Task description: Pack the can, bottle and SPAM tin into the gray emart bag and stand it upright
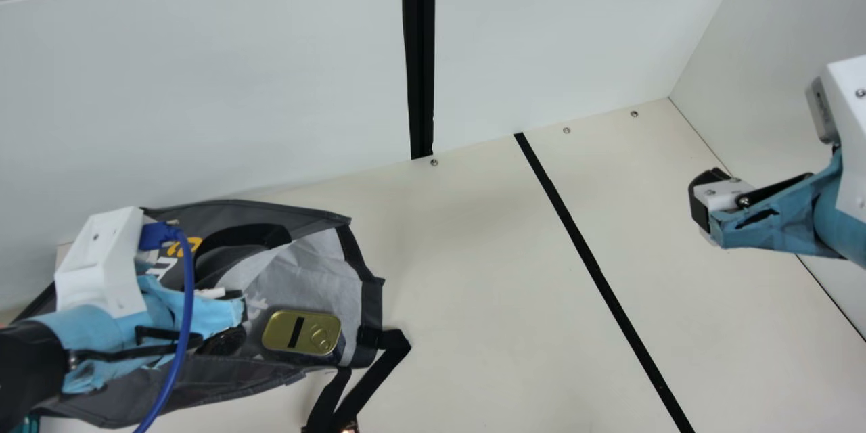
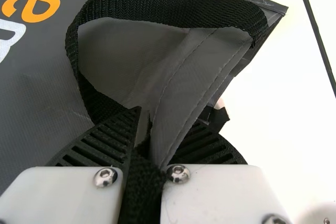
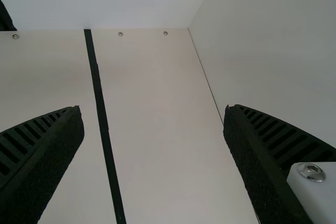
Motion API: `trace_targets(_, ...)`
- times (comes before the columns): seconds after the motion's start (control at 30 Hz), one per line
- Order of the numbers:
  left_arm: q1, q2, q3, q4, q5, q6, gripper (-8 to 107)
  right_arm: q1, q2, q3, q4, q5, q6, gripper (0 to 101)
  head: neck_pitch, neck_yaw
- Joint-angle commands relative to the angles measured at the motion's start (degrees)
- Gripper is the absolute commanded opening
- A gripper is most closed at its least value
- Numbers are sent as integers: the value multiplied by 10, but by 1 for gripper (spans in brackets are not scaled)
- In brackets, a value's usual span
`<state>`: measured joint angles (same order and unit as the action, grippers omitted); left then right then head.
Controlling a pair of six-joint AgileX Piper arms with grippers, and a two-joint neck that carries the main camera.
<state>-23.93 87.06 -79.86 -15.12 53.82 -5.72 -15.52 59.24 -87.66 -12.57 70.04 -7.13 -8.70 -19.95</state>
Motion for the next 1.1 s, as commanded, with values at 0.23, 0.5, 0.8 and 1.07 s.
trace_targets(0.23,0,0,0,0,0,0,-8,-45,-15,16,17,-1,-3,95,-13,0)
trace_targets(0.5,0,0,0,0,0,0,-8,-80,-28,26,40,-1,-9,95,-13,0)
trace_targets(0.8,0,0,0,0,0,0,-8,-97,-39,32,67,-1,0,95,-13,0)
trace_targets(1.07,0,0,0,0,0,0,-8,-96,-43,29,71,-1,7,95,-13,0)
